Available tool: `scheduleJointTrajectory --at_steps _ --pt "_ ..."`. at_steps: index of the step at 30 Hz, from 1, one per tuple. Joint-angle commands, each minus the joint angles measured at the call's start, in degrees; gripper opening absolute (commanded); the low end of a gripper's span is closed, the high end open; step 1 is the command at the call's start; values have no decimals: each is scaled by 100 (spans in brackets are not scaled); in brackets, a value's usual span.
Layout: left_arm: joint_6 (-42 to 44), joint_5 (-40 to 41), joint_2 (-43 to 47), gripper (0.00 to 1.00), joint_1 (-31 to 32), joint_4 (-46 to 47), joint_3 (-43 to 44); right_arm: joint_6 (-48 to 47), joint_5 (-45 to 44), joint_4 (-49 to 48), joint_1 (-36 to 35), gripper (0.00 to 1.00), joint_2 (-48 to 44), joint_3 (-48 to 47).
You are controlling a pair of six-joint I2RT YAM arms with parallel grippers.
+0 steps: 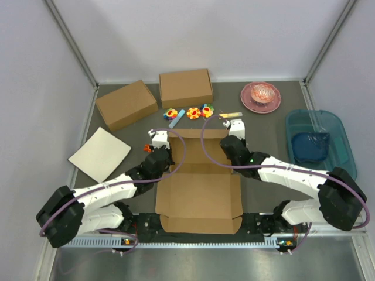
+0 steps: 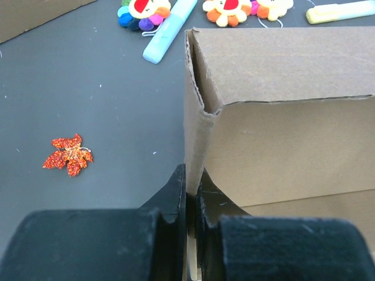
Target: Fold the paper box
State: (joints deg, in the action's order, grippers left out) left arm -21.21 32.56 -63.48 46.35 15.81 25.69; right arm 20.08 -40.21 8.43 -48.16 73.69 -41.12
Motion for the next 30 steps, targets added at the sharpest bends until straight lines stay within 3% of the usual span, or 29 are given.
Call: scheduleJointTrajectory --at_steps 1,7,12,16,25,30 --pt "38 67 99 0 23 1184 -90 -12 -267 2 -27 0 128 104" --pt "477 102 -146 0 23 2784 -486 -539 -803 -1218 -71 0 -258 517" --pt "820 461 -612 3 23 4391 -671 -1337 -1103 -3043 -71 0 -285 886" --pt "1039 867 -1016 2 15 5131 -601 -1945 -1183 -4329 -71 0 -66 1167" --pt "900 769 -1623 0 -12 4219 85 -2386 -1367 -5790 -71 0 945 1352" --pt "856 743 -2185 0 -12 5282 -328 -1816 -1446 -5484 -71 0 1086 1519"
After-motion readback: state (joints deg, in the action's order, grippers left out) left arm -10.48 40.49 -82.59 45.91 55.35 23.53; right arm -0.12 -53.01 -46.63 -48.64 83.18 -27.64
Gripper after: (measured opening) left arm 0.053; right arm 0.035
